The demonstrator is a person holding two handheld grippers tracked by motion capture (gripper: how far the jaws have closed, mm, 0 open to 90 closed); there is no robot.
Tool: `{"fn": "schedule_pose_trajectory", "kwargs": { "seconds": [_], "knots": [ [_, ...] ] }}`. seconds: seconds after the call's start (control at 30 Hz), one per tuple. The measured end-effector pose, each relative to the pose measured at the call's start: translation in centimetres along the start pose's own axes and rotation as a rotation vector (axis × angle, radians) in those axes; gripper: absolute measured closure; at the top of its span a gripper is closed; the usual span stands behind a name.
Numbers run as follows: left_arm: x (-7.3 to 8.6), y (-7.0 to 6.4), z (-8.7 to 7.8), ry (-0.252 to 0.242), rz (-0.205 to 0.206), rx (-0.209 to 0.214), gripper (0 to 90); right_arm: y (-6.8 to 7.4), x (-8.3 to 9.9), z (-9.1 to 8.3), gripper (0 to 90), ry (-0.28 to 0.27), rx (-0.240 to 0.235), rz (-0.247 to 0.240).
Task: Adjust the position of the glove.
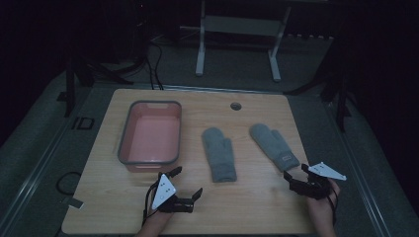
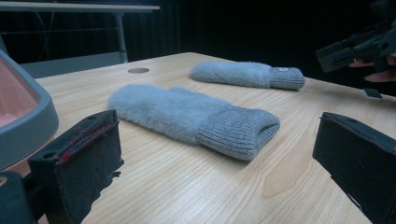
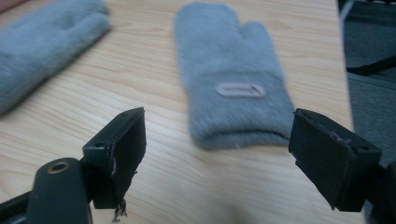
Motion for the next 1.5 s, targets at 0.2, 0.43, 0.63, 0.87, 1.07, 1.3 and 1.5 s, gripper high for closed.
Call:
{"fn": "schedule_pose_trajectory", "kwargs": {
  "seconds": [0.2, 0.43, 0.63, 0.87, 1.07, 1.3, 1.5],
  "knots": [
    [0.0, 0.0, 0.0, 0.000, 0.000, 0.001, 1.4, 1.9, -2.1, 0.2, 14.6, -0.020, -0.040, -0.052],
    [0.0, 0.0, 0.0, 0.000, 0.002, 0.003, 1.4, 4.9, -4.1, 1.0, 11.7, 0.001, -0.093, -0.116],
    [0.0, 0.0, 0.0, 0.000, -0.001, 0.006, 1.4, 7.4, -5.6, 2.1, 10.9, 0.030, -0.140, -0.162],
    [0.0, -0.1, 0.0, 0.001, 0.006, 0.009, 1.4, 9.6, -7.5, 3.5, 10.3, 0.029, -0.156, -0.180],
    [0.0, -0.2, 0.0, 0.001, 0.008, 0.013, 1.4, 12.2, -9.0, 5.2, 9.5, 0.063, -0.187, -0.194],
    [0.0, -0.2, 0.0, 0.000, 0.006, 0.018, 1.4, 15.0, -10.1, 7.0, 13.4, 0.076, -0.254, -0.240],
    [0.0, -0.2, 0.0, 0.001, 0.005, 0.021, 1.4, 17.2, -10.8, 9.3, 16.6, 0.107, -0.290, -0.302]
  ]
}}
Point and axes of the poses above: each handheld gripper's, and its own axes: z roughly forward along the jaws, x roughly out of its underside, y roughly to its left, the point moved 10 cm from there along z, roughly forward along the jaws, and after that the axes turned 9 degrees about y, right-handed, at the moved point
